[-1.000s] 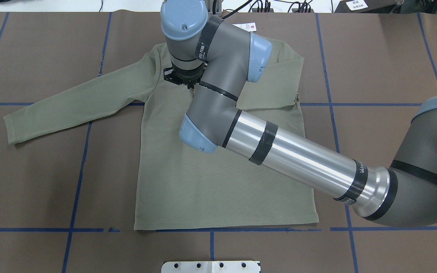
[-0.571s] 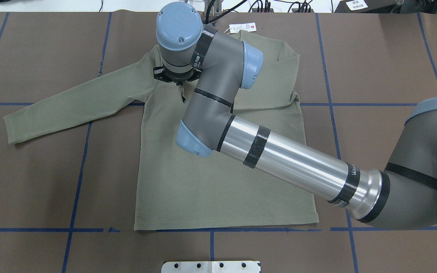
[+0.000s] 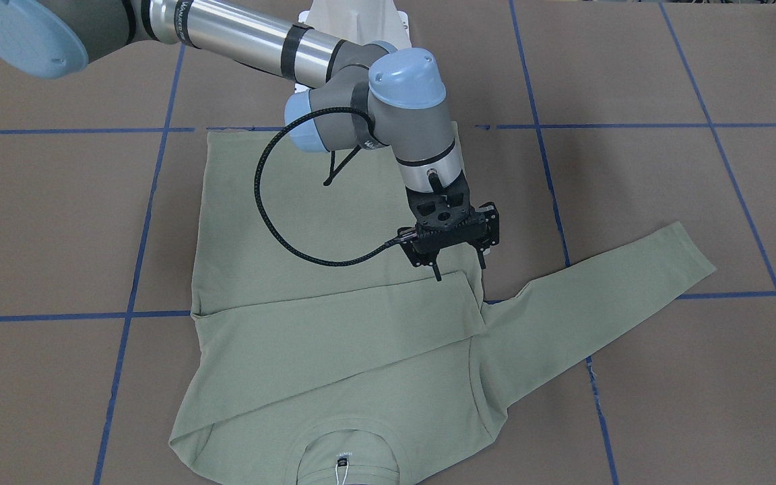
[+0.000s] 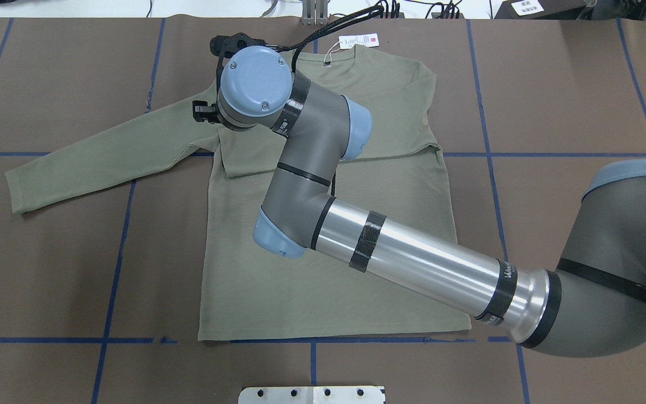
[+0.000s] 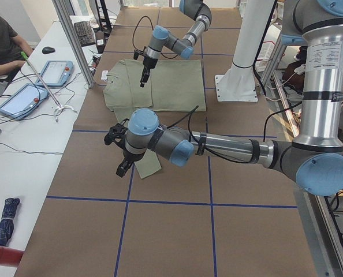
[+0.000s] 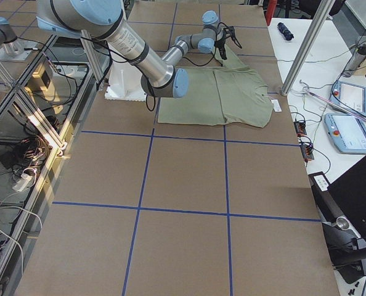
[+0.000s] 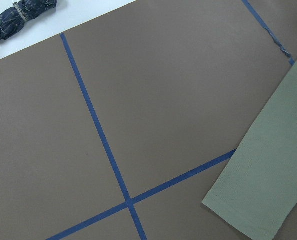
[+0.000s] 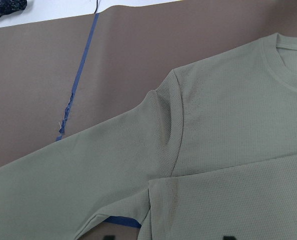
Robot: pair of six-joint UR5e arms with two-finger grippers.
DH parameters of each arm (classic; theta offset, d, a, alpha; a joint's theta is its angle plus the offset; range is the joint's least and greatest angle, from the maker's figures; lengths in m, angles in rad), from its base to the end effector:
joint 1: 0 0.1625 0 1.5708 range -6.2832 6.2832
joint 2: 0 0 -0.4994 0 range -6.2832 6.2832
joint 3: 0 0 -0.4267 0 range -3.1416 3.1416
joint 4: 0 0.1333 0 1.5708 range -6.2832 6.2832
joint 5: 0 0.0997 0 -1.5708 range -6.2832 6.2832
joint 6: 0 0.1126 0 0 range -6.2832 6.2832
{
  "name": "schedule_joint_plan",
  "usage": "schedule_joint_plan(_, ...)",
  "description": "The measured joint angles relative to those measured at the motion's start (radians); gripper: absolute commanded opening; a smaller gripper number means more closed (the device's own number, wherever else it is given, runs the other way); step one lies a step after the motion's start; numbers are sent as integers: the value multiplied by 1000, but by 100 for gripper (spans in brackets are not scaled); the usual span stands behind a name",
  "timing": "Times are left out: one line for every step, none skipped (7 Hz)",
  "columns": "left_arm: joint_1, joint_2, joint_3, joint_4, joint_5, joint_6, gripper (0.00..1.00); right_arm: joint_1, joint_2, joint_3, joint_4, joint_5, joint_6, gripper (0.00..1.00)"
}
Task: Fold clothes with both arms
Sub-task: 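Carry the grasped sleeve with the right gripper across the shirt body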
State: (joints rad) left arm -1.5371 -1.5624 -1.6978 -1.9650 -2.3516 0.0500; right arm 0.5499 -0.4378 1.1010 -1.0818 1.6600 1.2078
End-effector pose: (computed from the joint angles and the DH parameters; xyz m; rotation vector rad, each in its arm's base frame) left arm -0.0356 -0.5471 0.6322 0.4933 0.7606 0.2780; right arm -0.7298 -0.5919 0.0660 0.4367 -1.0689 0.1143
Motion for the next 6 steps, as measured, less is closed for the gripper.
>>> schedule_joint_plan(1,-3,-1,-1,1,-33,99,1,-1,5,-28,9,27,100)
schedule_joint_plan(15,-7,-3,-16,6,-108,99,11,-3,27,-122,43,37,100)
schedule_joint_plan(53,-8,-10,-41,21,-200,99,38,-21,78,-252,104,40,100)
schedule_joint_plan(109,-6,-32,-55,56,-305,99,78,-83,176,-377,166,37,100)
schedule_joint_plan(166,-4,-63,-64,90,-411,99,119,-185,301,-460,213,29,100)
schedule_joint_plan(230,-2,-90,-86,124,-539,99,167,-310,417,-499,257,14,100)
